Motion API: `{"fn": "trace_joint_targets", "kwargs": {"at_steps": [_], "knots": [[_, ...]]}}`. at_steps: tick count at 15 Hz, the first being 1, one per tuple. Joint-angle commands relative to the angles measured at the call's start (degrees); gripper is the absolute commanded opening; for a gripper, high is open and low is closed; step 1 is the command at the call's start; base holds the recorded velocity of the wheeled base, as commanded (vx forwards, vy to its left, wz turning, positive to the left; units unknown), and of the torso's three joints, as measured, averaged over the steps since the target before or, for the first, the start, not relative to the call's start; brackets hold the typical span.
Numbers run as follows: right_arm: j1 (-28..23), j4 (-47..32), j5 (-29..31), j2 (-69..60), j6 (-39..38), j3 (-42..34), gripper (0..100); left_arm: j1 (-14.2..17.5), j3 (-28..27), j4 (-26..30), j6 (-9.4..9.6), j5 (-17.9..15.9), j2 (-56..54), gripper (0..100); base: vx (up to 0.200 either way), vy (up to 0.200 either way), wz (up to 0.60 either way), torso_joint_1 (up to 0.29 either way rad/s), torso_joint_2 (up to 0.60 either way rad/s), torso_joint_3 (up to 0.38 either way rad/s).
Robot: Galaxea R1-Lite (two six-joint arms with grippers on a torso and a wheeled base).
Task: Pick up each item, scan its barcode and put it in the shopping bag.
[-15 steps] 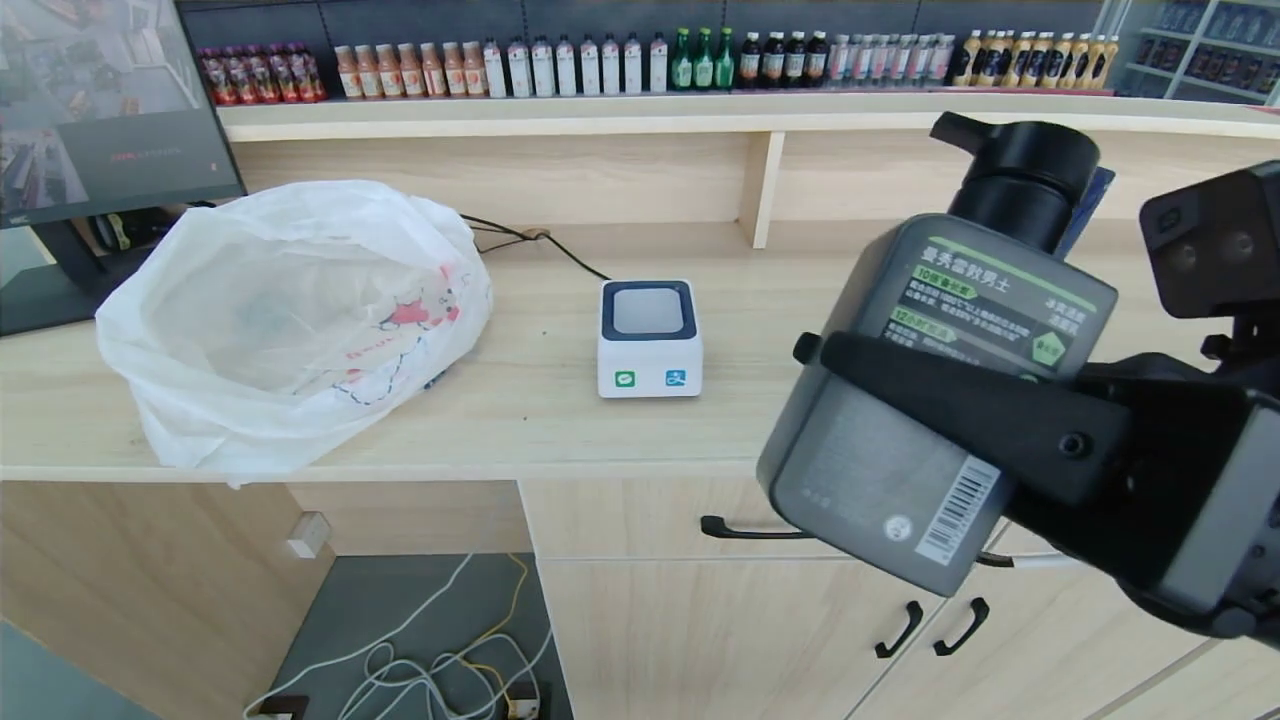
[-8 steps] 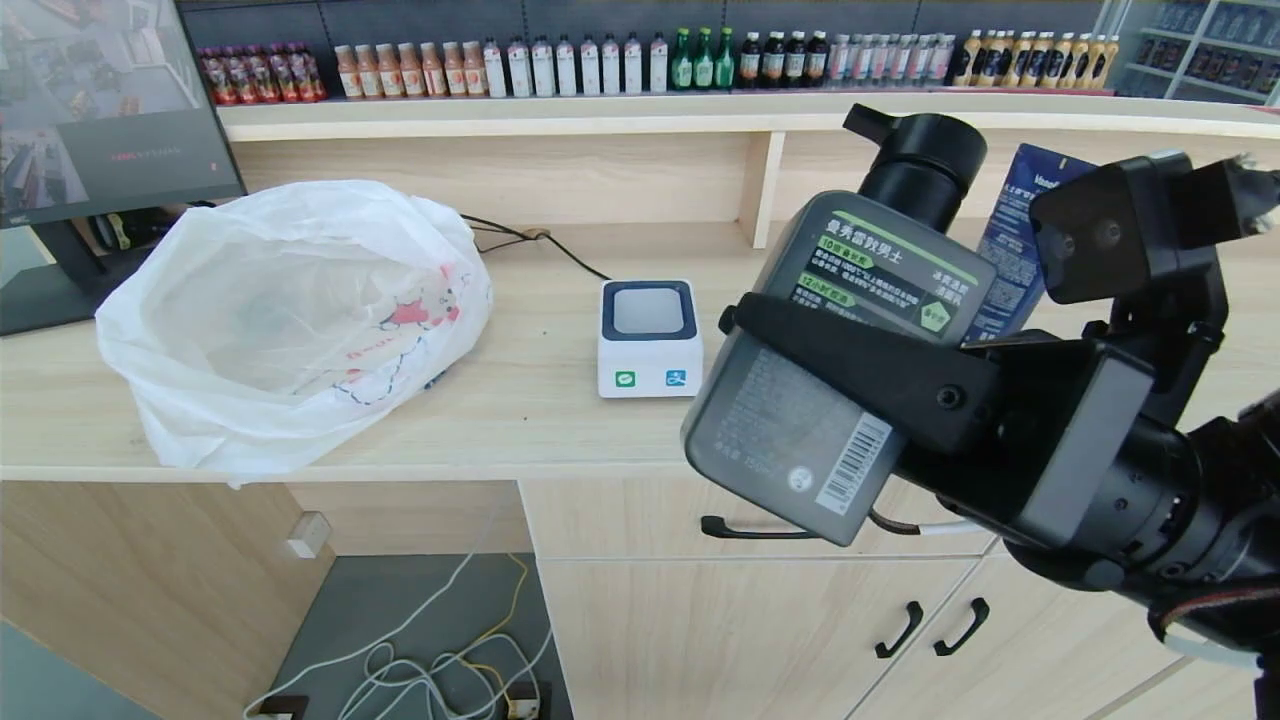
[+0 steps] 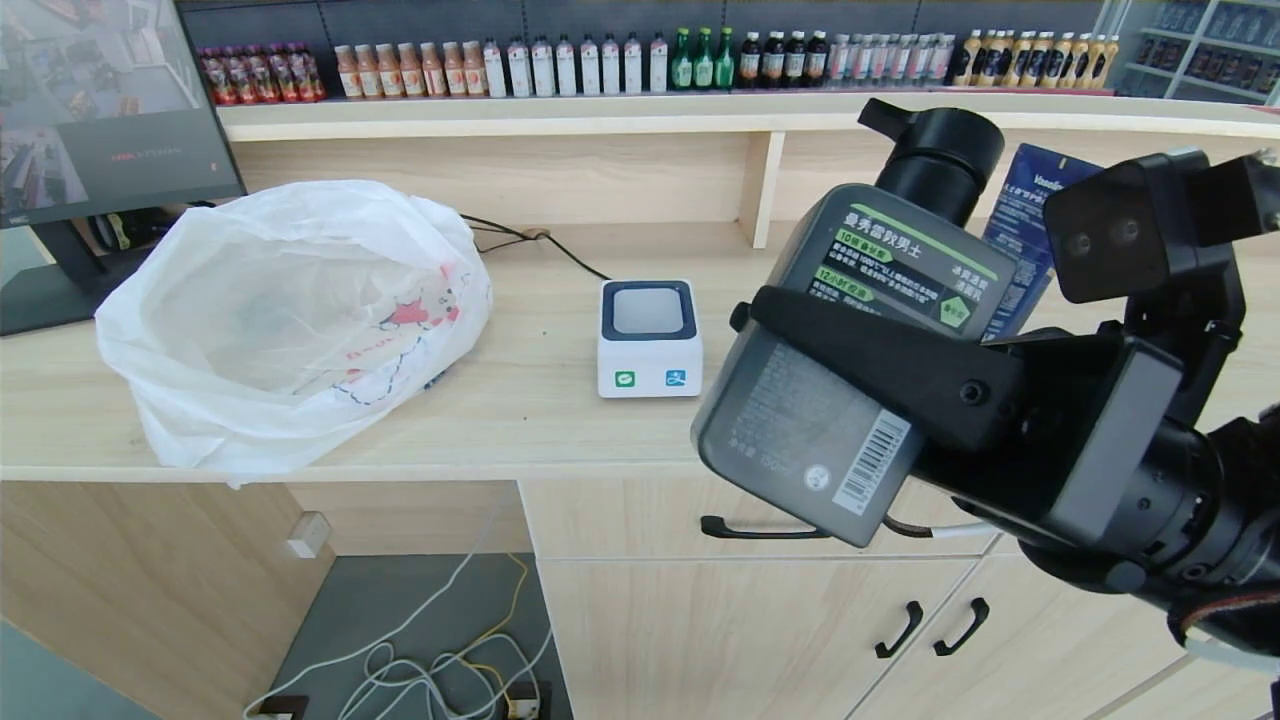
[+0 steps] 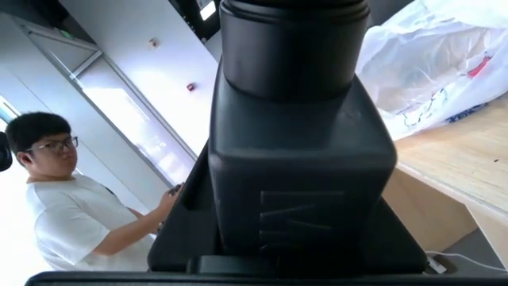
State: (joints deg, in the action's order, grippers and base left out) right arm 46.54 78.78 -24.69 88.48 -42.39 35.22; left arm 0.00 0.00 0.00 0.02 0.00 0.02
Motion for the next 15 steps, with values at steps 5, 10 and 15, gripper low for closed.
{"fn": "trace_joint_targets", "kwargs": {"at_steps": [5,10,15], "knots": [[0.04,-0.03,-0.19,-1.03,-0.06,0.46,0,0.0,0.0,0.0,-0.02,0.0,-0.02,100,0.0,0.0,0.0,0.0,0.0,0.0],[0.13,-0.03,-0.19,-1.38,-1.03,0.9,0,0.0,0.0,0.0,-0.02,0.0,-0.02,100,0.0,0.0,0.0,0.0,0.0,0.0],[0.3,0.06,-0.19,-3.05,-0.68,0.64,0,0.0,0.0,0.0,-0.02,0.0,-0.02,100,0.0,0.0,0.0,0.0,0.0,0.0]]}}
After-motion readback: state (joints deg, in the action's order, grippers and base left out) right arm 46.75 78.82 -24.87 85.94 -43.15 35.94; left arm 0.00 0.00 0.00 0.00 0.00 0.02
